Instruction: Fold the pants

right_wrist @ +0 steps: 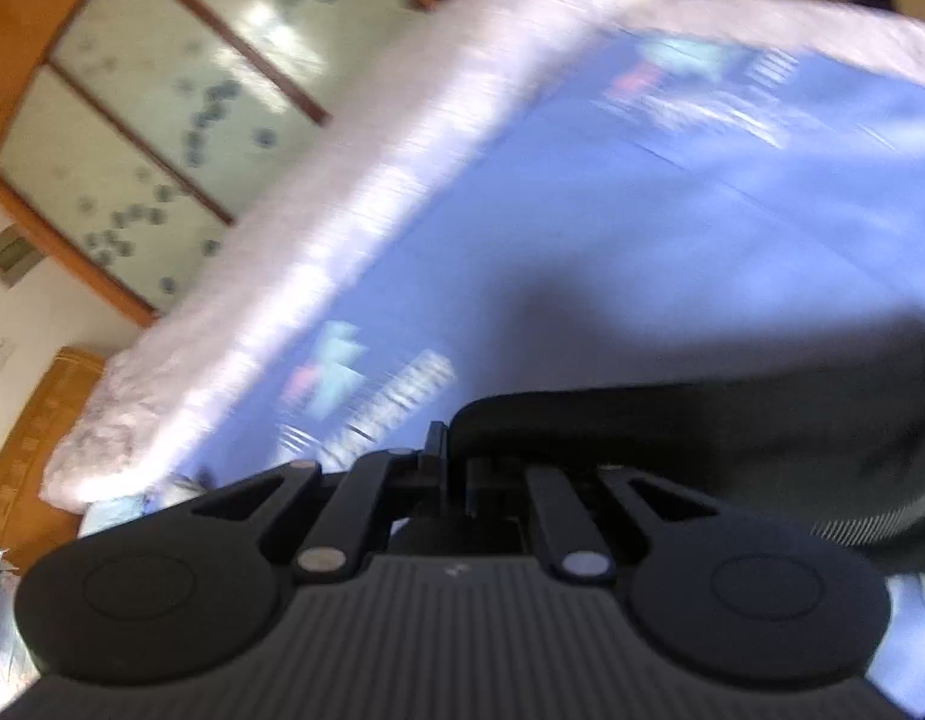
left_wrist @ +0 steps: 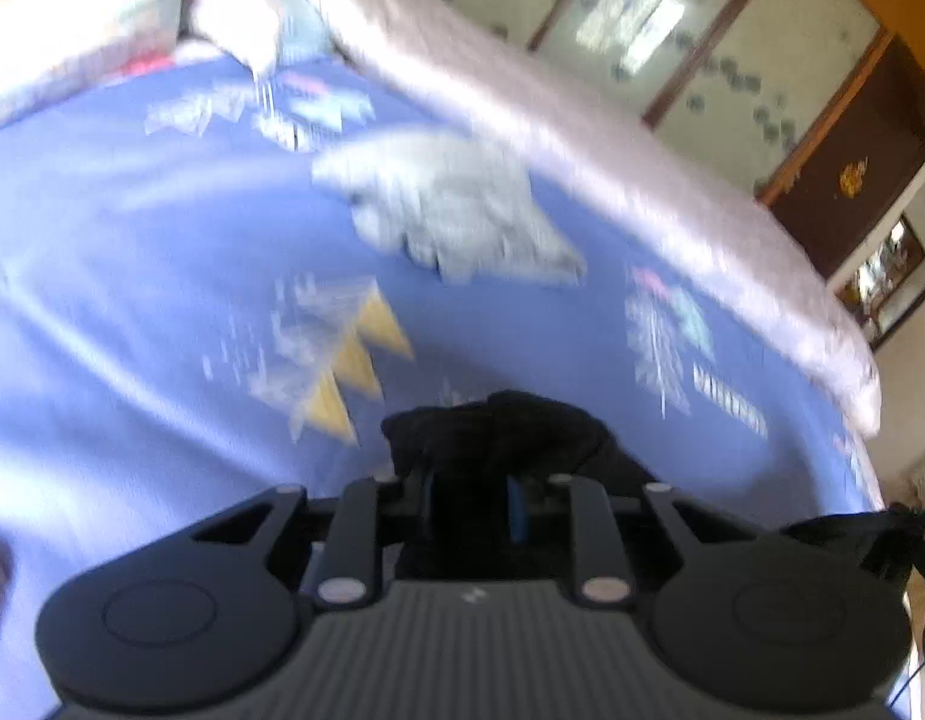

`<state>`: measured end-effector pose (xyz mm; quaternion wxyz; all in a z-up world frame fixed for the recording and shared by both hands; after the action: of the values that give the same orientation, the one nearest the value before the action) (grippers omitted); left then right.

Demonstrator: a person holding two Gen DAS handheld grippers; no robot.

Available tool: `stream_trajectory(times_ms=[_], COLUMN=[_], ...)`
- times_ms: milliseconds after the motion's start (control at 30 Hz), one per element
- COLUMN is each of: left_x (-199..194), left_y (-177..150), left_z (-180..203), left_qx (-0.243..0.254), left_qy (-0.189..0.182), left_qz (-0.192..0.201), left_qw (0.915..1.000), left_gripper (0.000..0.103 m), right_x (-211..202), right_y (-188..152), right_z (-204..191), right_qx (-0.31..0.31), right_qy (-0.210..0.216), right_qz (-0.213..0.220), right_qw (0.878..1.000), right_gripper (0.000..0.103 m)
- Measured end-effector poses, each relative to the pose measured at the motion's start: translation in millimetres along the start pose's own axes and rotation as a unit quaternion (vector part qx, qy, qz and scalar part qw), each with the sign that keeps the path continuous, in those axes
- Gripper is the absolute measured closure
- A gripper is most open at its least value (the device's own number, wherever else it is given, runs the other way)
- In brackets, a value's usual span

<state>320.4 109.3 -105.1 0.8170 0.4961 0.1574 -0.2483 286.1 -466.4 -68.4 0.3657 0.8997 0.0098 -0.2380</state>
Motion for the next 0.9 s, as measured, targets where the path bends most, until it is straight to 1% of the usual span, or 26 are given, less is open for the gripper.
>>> stream_trajectory(times_ms=[33,67,100,133,167,200,233,267,333,400,433,500,533,567,667,700,767,833,900], left_x=[5.2,8.3,15.4,21.1,27.7,27.0,26.2,19.1,-0.8,-29.0,-42.9,-73.3,-83.3,-96.3,-120.3,-127.2,-133.2,-134.2,-131.3], left_y=[8.9,13.6,15.1,12.9,5.6,1.3,-6.0,-14.2,-23.9,-36.1,-41.7,-55.7,-62.2,-71.8,-92.2,-99.0,-108.4,-117.2,-124.6], left_z=[-2.3,-4.4,-4.6,-6.4,-10.0,-12.0,-13.4,-13.0,-15.9,-15.4,-14.1,-11.4,-9.0,-7.3,-1.9,-0.6,1.0,2.8,4.6], left_qx=[-0.005,-0.007,-0.001,0.011,0.03,0.04,0.048,0.052,0.049,0.047,0.048,0.052,0.049,0.039,0.002,-0.014,-0.04,-0.064,-0.095], left_qy=[0.003,0.007,0.012,0.025,0.055,0.072,0.075,0.062,0.043,0.014,0.002,-0.02,-0.03,-0.042,-0.066,-0.073,-0.082,-0.092,-0.095], left_qz=[0.006,0.012,0.013,0.01,-0.002,-0.015,-0.028,-0.034,-0.047,-0.06,-0.063,-0.072,-0.079,-0.09,-0.124,-0.134,-0.149,-0.167,-0.179], left_qw=[1.0,0.9999,0.9998,0.9996,0.9981,0.9965,0.9956,0.9961,0.9967,0.997,0.9968,0.9959,0.9952,0.9942,0.9901,0.9882,0.9846,0.9795,0.9747], left_gripper=[0.082,0.079,0.065,0.056,0.048,0.048,0.048,0.047,0.042,0.03,0.027,0.017,0.013,0.007,0.006,0.006,0.006,0.006,0.004], right_x=[10.0,23.4,38.8,54.8,67.7,69.0,64.7,53.9,27.6,-13.5,-40.8,-99.1,-127.1,-153.8,-233.4,-258.8,-298.4,-326.2,-335.7], right_y=[1.4,-1.2,-6.9,-18.1,-29.1,-39.9,-48.0,-52.3,-59.5,-56.0,-51.2,-43.7,-42.4,-42.2,-51.8,-60.5,-75.5,-94.2,-109.8], right_z=[-12.7,-24.7,-30.5,-32.4,-28.4,-20.4,-15.2,-10.6,0.1,16.3,27.1,45.5,57.9,75.0,125.3,140.5,158.7,171.1,177.5], right_qx=[-0.005,-0.012,-0.025,-0.044,-0.059,-0.071,-0.08,-0.083,-0.084,-0.078,-0.079,-0.089,-0.092,-0.088,-0.038,-0.014,0.028,0.07,0.099], right_qy=[0.007,0.01,0.003,-0.013,-0.036,-0.062,-0.065,-0.056,-0.038,-0.016,-0.011,-0.012,-0.016,-0.025,-0.048,-0.051,-0.045,-0.034,-0.029], right_qz=[0.01,0.017,0.015,-0.002,-0.021,-0.035,-0.042,-0.047,-0.059,-0.06,-0.052,-0.031,-0.022,-0.015,-0.005,-0.004,-0.001,-0.002,-0.004], right_qw=[1.0,1.0,1.0,0.999,0.997,0.995,0.994,0.994,0.994,0.995,0.995,0.995,0.995,0.996,0.998,0.999,0.999,0.997,0.995], right_gripper=[0.094,0.092,0.083,0.056,0.049,0.05,0.05,0.05,0.05,0.05,0.05,0.05,0.05,0.05,0.05,0.05,0.05,0.05,0.05])
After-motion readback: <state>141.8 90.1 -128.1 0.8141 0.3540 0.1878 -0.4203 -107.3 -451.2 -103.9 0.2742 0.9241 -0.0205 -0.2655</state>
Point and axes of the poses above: each gripper's, at about its wrist camera, not at the fingertips, and x roughly the way its jaws point, z to its right, y to its top, the point moved 9 cm from there along x, roughly the way its jaws point, and after that the axes turned 11 degrees about z, right-handed, at the moved point
